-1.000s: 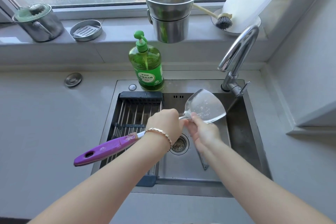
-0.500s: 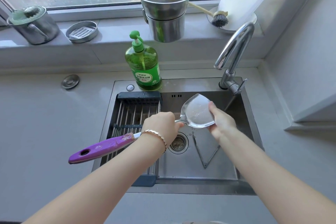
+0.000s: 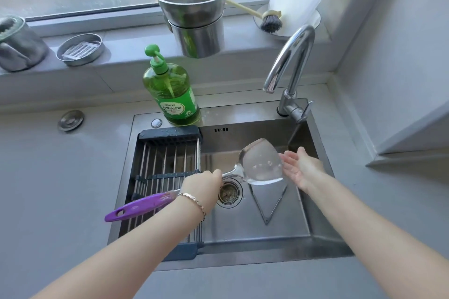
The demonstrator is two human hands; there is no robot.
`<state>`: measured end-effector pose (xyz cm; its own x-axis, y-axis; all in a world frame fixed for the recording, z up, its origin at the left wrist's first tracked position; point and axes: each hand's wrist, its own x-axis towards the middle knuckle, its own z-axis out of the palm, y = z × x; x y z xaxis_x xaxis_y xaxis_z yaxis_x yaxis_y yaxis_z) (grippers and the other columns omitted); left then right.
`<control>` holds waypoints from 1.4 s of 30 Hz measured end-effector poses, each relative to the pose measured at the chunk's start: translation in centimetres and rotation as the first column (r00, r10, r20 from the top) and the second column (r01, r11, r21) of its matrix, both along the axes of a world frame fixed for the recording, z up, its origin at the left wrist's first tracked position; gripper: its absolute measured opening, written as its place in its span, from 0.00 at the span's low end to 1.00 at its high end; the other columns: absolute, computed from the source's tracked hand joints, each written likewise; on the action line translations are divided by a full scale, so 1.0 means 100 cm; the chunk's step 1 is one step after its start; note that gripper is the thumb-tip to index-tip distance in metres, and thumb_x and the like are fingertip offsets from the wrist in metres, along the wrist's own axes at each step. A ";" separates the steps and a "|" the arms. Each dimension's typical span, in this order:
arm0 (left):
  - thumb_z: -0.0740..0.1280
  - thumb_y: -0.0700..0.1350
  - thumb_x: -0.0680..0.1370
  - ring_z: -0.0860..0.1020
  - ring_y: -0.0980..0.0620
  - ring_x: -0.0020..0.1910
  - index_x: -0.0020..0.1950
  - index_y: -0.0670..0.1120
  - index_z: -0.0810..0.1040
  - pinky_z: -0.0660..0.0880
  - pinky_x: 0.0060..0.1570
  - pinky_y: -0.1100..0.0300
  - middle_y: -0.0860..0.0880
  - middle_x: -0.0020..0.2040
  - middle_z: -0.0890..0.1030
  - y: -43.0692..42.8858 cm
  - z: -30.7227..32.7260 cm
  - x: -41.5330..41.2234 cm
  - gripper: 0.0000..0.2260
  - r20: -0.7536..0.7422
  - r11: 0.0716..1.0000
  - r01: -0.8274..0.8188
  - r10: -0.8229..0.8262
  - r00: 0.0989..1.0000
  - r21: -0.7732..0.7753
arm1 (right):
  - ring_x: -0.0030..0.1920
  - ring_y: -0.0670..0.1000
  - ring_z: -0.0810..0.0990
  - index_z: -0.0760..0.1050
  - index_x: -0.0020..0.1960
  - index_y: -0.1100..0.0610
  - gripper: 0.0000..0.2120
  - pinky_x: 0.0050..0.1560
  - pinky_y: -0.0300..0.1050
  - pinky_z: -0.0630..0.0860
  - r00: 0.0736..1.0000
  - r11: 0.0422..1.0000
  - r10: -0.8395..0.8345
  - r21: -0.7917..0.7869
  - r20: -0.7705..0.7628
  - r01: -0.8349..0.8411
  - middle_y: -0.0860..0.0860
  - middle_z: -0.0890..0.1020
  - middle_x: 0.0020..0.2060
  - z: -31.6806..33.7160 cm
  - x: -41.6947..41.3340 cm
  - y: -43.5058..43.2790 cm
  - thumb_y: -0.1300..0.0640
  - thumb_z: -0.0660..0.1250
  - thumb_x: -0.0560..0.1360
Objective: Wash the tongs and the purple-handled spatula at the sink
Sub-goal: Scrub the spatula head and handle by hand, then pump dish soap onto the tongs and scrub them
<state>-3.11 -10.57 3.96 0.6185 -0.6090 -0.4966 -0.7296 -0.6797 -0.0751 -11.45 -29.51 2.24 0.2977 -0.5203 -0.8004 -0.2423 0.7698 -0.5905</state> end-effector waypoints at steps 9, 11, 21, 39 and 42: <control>0.56 0.39 0.80 0.75 0.49 0.34 0.46 0.41 0.76 0.72 0.37 0.62 0.45 0.37 0.74 -0.070 -0.059 0.023 0.10 -0.615 0.695 -0.685 0.448 0.649 -0.217 | 0.37 0.55 0.79 0.71 0.41 0.63 0.17 0.35 0.44 0.76 0.985 0.992 0.123 0.056 -0.123 -0.117 0.59 0.79 0.39 -0.060 -0.039 -0.028 0.58 0.50 0.82; 0.55 0.37 0.80 0.70 0.57 0.18 0.38 0.42 0.73 0.65 0.20 0.70 0.47 0.30 0.69 -0.082 -0.086 0.024 0.12 -0.740 0.533 -0.842 0.536 0.406 -0.076 | 0.37 0.55 0.79 0.72 0.43 0.64 0.15 0.38 0.44 0.75 0.968 0.983 0.184 0.056 -0.168 -0.177 0.59 0.79 0.38 -0.080 -0.046 -0.030 0.58 0.52 0.82; 0.57 0.26 0.75 0.70 0.52 0.21 0.50 0.40 0.77 0.66 0.20 0.68 0.46 0.30 0.71 -0.072 -0.237 0.029 0.14 -0.735 0.273 -0.954 0.671 0.096 0.125 | 0.21 0.46 0.76 0.71 0.30 0.57 0.16 0.27 0.37 0.69 0.670 0.743 0.580 -0.036 -0.463 -0.668 0.54 0.78 0.25 -0.199 -0.029 -0.010 0.65 0.58 0.76; 0.60 0.36 0.77 0.71 0.43 0.65 0.70 0.39 0.65 0.67 0.63 0.57 0.41 0.66 0.73 -0.049 -0.247 0.033 0.21 -0.613 0.481 -0.876 0.701 0.364 0.030 | 0.60 0.55 0.77 0.75 0.59 0.58 0.13 0.56 0.44 0.74 -0.001 0.104 0.613 0.082 -0.790 -0.991 0.55 0.79 0.59 -0.252 0.005 0.040 0.59 0.59 0.77; 0.60 0.37 0.77 0.76 0.44 0.55 0.58 0.43 0.75 0.70 0.54 0.59 0.44 0.51 0.79 -0.053 -0.214 0.034 0.11 -0.679 0.457 -0.889 0.665 0.310 0.042 | 0.58 0.55 0.78 0.77 0.52 0.55 0.08 0.55 0.43 0.74 0.046 0.121 0.651 0.045 -0.758 -0.992 0.54 0.80 0.56 -0.210 0.000 0.038 0.55 0.62 0.75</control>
<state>0.27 -15.88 -17.43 0.5650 -0.1601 -0.8094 0.3526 -0.8401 0.4123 -11.47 -25.71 -18.77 0.4328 -0.4689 -0.7699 -0.8457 -0.5069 -0.1667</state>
